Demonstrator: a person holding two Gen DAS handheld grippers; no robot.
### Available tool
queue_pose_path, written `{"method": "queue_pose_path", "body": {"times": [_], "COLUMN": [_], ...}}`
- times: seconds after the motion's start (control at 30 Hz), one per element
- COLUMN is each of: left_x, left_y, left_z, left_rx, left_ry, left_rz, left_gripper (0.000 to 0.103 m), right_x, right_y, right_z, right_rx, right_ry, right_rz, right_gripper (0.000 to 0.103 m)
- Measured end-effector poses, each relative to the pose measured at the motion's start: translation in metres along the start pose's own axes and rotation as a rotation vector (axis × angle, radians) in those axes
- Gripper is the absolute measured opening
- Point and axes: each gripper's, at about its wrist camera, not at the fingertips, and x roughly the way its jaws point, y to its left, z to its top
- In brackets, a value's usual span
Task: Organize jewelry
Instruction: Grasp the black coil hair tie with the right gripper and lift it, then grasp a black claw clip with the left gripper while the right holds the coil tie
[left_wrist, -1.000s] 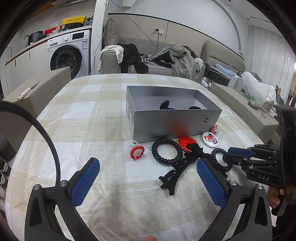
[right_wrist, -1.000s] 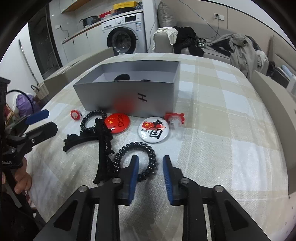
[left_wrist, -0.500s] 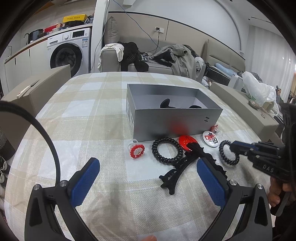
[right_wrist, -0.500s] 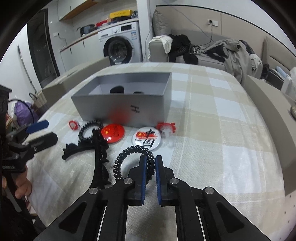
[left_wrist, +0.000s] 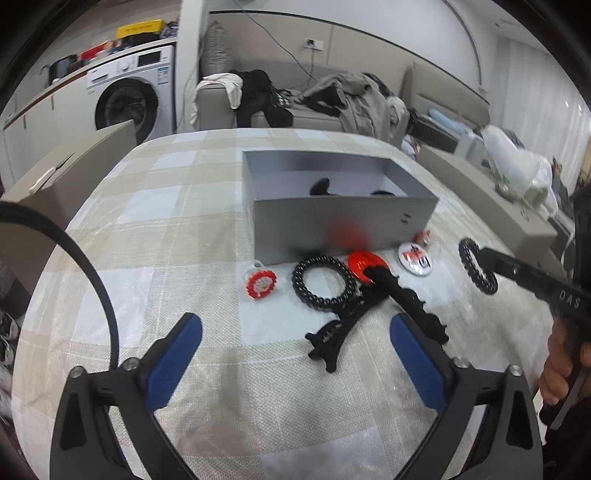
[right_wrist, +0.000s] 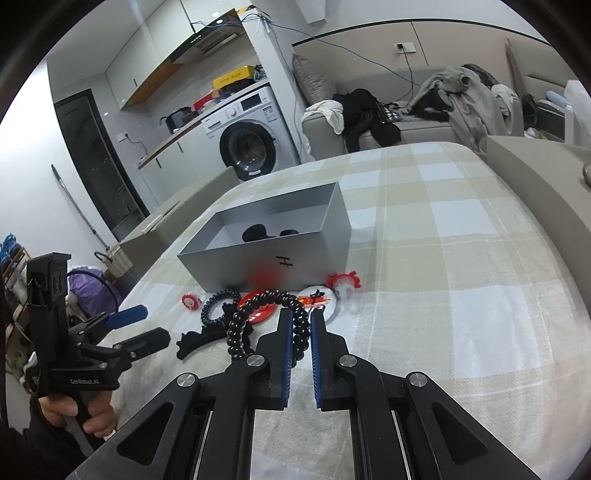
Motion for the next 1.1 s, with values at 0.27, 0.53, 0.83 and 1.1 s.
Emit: {"method": "queue_pose_path", "body": {"times": [0.27, 0.53, 0.83, 1.1], "left_x": [0.017, 0.014, 0.004, -0.015], "left_y": [-0.01, -0.011, -0.013, -0.008], "left_z": [-0.008, -0.011, -0.008, 0.0], "left_rx": [0.07, 0.075, 0.09, 0.075], "left_ry": [0.09, 0.09, 0.027, -0.075], "left_rz": [-0.018, -0.044, -0.054, -0.043], "left_gripper": [0.047, 0.021, 0.02, 0.02], "right_x": [0.0, 0.0, -0.001, -0.004], "right_y": [0.005, 0.003, 0.003, 0.001], "right_z": [-0.002, -0.004, -0.004, -0.003], "right_rx": [-0.014, -0.001, 0.009, 0.017], "right_ry": [0.002, 0.007, -0.002, -0.027], "right_rz": [0.022, 0.037, 0.038, 0.044], "right_gripper": [0.008, 0.008, 0.008, 0.008]}}
